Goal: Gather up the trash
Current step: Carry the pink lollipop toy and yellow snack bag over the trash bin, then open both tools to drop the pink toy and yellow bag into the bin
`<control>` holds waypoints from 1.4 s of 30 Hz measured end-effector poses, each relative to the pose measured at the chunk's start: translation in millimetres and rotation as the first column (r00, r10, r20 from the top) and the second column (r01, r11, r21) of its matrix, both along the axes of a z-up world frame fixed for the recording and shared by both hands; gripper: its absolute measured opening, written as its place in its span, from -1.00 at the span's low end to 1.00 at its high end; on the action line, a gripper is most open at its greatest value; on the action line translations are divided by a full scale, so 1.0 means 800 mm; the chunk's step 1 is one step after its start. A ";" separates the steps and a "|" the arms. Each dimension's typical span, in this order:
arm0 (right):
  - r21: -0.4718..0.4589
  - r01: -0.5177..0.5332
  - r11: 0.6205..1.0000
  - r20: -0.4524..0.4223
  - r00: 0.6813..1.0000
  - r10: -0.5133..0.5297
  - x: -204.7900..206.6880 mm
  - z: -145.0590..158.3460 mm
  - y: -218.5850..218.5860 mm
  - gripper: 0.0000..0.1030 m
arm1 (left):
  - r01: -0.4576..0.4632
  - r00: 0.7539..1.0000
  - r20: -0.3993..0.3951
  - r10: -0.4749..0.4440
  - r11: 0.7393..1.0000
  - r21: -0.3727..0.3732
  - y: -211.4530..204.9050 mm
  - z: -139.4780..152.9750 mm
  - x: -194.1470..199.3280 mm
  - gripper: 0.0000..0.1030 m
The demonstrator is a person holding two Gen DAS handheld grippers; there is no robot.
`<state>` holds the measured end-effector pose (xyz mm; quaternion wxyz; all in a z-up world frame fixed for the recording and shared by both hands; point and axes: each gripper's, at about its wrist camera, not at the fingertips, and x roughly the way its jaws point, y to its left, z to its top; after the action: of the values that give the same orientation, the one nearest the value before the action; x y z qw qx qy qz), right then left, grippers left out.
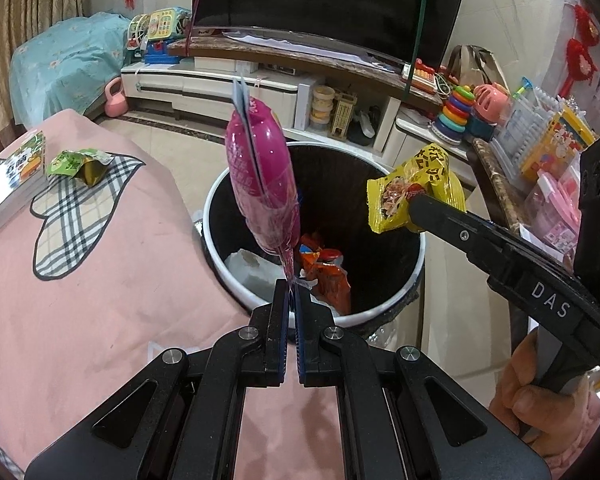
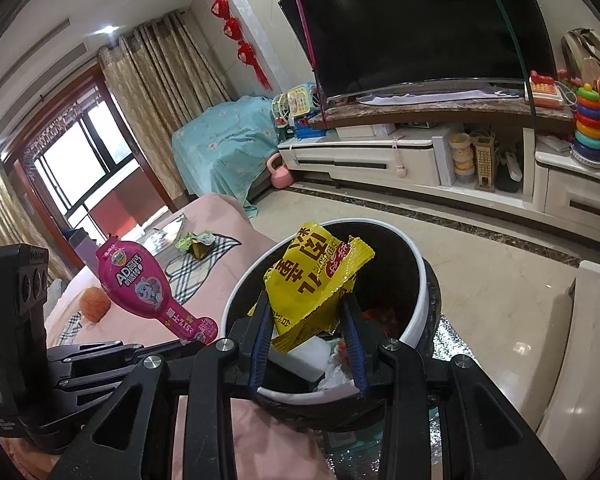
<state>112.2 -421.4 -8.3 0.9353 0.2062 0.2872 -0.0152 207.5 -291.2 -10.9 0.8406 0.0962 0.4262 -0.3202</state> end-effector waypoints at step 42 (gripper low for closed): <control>-0.027 -0.021 0.999 -0.103 0.994 0.018 0.045 -0.018 -0.026 -0.32 | -0.015 0.998 -0.056 0.020 0.996 0.084 -0.040 -0.032 0.044 -0.95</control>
<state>148.1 -442.1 -22.9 0.9221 0.1890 0.3369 -0.0208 242.9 -322.8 -36.7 0.8262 0.1183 0.4635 -0.2975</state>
